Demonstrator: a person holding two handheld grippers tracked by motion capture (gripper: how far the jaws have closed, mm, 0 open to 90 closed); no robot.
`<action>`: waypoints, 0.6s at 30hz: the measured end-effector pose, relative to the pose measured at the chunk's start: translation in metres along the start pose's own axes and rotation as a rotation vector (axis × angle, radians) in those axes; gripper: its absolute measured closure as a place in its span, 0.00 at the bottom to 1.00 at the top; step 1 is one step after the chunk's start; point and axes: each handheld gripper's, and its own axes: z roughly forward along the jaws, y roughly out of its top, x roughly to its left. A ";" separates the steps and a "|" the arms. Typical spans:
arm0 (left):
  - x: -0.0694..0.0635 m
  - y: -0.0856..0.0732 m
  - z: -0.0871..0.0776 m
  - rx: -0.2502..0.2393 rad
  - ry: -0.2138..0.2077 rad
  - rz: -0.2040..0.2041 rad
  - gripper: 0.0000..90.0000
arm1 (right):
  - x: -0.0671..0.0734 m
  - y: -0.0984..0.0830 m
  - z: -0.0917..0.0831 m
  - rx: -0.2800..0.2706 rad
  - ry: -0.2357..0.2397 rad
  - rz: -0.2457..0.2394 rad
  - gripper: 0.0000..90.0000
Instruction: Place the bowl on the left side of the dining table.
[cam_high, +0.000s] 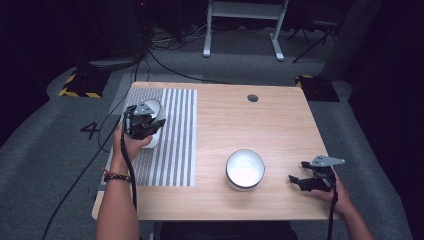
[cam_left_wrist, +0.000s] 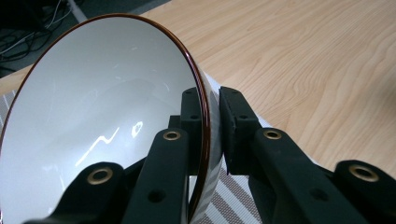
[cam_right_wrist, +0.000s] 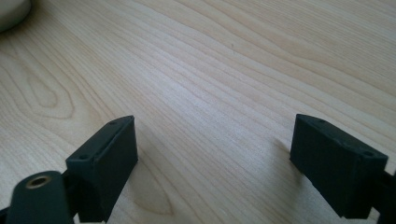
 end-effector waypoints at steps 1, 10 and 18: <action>0.001 0.000 0.001 0.002 -0.002 -0.003 0.89 | 0.000 0.000 0.000 0.000 0.000 0.001 0.17; 0.006 -0.003 0.003 0.035 0.009 -0.009 0.89 | 0.000 0.000 0.000 0.000 0.000 0.000 0.17; 0.011 -0.006 0.005 0.052 0.036 -0.009 0.89 | 0.000 0.000 0.000 0.000 0.000 0.000 0.17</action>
